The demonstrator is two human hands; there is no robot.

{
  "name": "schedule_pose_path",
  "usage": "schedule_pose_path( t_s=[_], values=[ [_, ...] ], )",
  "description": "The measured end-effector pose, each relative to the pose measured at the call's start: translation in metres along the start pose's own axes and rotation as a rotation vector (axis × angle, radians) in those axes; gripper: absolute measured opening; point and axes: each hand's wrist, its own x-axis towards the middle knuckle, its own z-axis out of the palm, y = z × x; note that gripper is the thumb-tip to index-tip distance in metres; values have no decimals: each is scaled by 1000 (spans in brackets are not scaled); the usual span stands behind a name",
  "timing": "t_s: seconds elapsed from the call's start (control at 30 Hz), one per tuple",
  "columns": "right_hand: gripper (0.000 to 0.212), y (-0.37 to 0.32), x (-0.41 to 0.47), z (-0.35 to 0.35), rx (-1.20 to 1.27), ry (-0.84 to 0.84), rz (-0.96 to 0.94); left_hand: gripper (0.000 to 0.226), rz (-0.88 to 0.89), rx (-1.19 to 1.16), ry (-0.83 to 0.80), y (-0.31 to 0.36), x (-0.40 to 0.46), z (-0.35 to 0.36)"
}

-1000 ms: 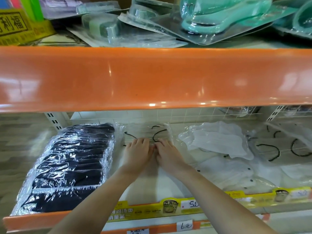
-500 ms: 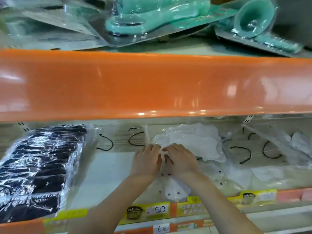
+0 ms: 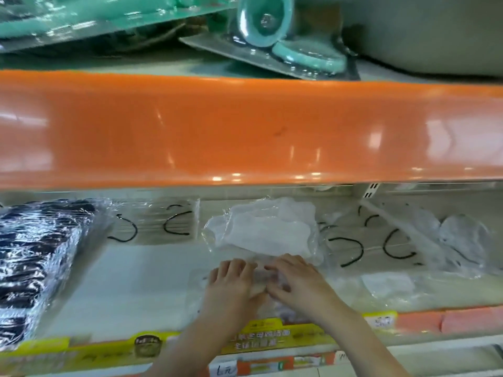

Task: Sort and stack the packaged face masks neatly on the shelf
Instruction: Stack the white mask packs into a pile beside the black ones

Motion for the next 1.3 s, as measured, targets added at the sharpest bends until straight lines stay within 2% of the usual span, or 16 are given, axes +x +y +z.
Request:
schedule_pose_path(
  t_s=[0.07,0.17,0.33,0.47,0.57,0.67,0.73,0.87,0.97,1.03,1.1,1.2,1.23,1.3],
  values=[
    [54,7,-6,-1,-4,-5,-47,66,12,44,-22,5,1,0],
    [66,17,-12,1,-25,-26,-80,82,22,76,-139,12,5,-5],
    [67,22,-8,5,-62,13,-82,89,22,148,-252,23,11,-21],
    [51,19,-7,13,-55,174,-77,81,-31,150,-247,28,15,-25],
    [36,21,-6,22,-26,347,-84,55,25,97,-114,24,12,-16],
    [27,25,-3,29,-22,414,-80,36,40,71,13,22,11,-2],
    [24,26,-2,31,-24,437,-75,31,33,60,70,23,6,3],
    [19,24,-1,27,14,493,-32,50,42,106,181,20,-1,3],
    [22,28,0,26,92,508,33,89,23,128,104,14,-3,-9],
    [32,31,0,28,176,471,80,92,19,134,100,7,-3,-19],
    [38,36,1,28,301,393,167,79,15,101,134,-1,-3,-26],
    [28,41,-1,29,380,458,96,39,-39,37,151,-9,-3,-36],
    [28,40,-2,27,408,485,50,34,-100,-11,134,-10,-3,-40],
    [36,41,-4,23,474,517,-16,37,-267,-134,118,-10,0,-46]
  ],
)
